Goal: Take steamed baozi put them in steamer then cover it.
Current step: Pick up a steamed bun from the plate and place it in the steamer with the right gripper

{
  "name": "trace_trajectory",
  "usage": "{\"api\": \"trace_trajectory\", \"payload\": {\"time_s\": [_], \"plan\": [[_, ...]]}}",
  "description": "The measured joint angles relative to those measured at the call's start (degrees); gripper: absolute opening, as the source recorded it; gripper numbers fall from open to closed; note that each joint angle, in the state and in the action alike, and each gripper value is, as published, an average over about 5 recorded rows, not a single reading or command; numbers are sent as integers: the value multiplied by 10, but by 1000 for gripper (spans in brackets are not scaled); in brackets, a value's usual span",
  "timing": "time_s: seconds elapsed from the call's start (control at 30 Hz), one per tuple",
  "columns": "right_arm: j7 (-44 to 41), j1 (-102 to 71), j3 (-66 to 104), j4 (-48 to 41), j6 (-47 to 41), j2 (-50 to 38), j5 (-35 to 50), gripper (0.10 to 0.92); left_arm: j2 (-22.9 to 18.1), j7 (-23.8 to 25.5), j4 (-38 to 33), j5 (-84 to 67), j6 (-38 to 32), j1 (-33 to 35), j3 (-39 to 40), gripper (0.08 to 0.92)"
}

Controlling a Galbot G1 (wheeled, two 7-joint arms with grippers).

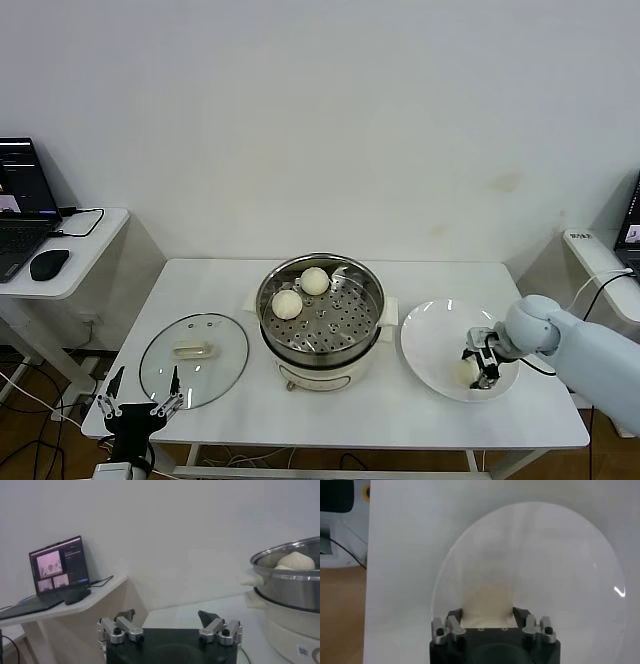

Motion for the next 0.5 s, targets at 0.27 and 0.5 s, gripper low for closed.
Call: {"api": "trace_trajectory", "payload": {"time_s": [0.27, 0.5], "plan": [[-8, 65, -38, 17, -6, -14, 36, 619, 6, 0, -4, -2, 0, -5, -2, 823], [-16, 161, -83, 33, -11, -13, 86, 619, 12, 0, -8, -6, 0, -6, -3, 823]]}}
